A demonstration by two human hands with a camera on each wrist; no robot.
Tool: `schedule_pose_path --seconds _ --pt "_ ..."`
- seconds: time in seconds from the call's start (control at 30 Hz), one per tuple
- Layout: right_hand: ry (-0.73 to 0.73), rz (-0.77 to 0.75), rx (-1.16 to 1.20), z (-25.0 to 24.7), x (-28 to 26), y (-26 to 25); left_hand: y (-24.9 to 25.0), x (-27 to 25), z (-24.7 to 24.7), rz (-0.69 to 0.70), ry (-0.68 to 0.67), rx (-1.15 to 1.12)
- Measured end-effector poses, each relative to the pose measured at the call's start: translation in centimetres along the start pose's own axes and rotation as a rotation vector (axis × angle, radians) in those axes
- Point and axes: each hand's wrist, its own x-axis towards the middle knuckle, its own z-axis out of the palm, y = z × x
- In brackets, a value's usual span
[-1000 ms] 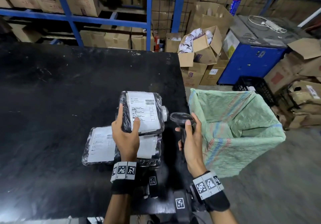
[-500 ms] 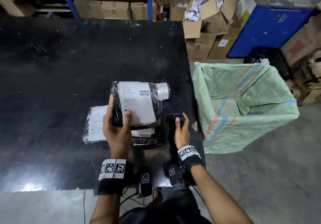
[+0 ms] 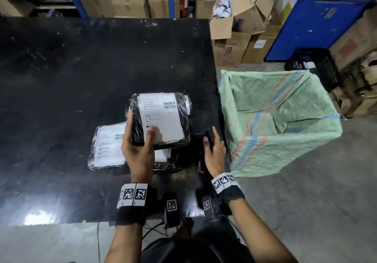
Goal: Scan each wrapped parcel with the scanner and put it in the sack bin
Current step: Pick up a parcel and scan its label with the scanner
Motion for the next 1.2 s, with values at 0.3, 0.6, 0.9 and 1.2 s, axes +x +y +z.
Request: schedule_pose_path --seconds 0.3,0.6,0.9,1.2 --pt "-0.116 -0.207 0.252 -9.2 -0.4 -9.1 0.5 -1.5 7.5 -0.078 -0.058 -0.026" --pt "-0.106 -0.275 0.167 -14.0 2.9 -10.0 0.6 -2.3 15.4 -0.037 -0.206 -0.012" --pt "-0.061 -0.192 0.188 -19.2 7.8 -8.0 -3.0 -1.4 22.3 -0.011 -0.386 0.147" --pt "-0.23 0.122 -0.055 -24.2 20.2 -1.9 -10.1 -0.3 26.5 0.095 -0.564 0.814"
